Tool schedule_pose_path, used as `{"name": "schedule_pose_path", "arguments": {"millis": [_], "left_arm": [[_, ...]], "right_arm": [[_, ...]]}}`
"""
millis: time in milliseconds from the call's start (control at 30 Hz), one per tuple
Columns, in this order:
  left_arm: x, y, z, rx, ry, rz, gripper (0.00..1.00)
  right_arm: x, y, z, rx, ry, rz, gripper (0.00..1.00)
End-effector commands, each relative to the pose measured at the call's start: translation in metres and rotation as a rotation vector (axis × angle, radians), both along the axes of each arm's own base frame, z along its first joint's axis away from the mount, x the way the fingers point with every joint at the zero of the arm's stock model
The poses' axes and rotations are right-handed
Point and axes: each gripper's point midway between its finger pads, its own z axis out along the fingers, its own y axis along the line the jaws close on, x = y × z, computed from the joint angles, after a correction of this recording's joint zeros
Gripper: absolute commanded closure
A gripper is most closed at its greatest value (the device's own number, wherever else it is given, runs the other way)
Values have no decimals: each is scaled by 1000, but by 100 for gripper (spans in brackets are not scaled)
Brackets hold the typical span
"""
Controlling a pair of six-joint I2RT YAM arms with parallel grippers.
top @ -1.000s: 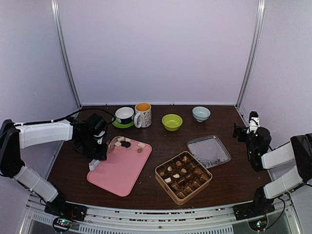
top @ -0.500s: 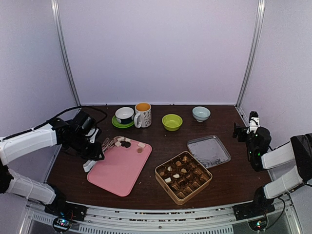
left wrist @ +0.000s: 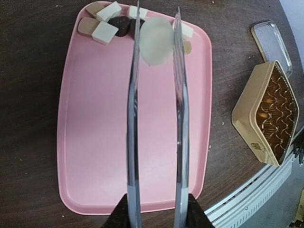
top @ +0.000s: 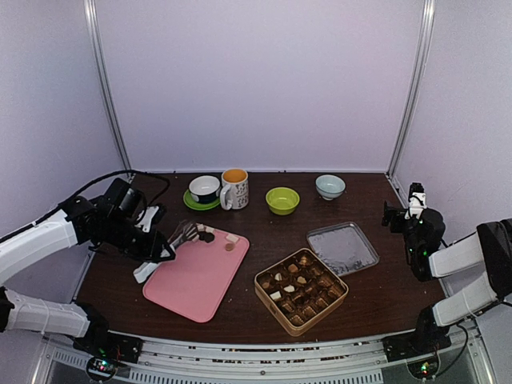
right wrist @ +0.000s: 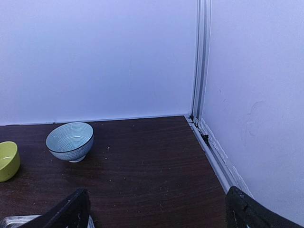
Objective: Pack the chocolate
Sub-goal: Pick up the fake chocolate from the plate, then place the fake chocolate in the empty pocket of the box.
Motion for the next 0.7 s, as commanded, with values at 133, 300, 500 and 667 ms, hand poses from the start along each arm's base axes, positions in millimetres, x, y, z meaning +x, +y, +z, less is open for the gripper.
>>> {"name": "schedule_pose_path", "arguments": {"millis": [133,300,500,667], "left_arm": [[3,-30,32,-193,-115,-100,71],[-1,-45,43,-245,-149,-154,71],[-4,-69,53,-280,-190,-228,71],[-6,-96,57,-285,-211,-295,71]], "right_arm": [[3,-1,9,-2,-26,0,0],[3,-1,8,-2,-26,-1,0],[3,-1,8,-2,-26,0,0],[3,-1,8,-2,-26,0,0]]}}
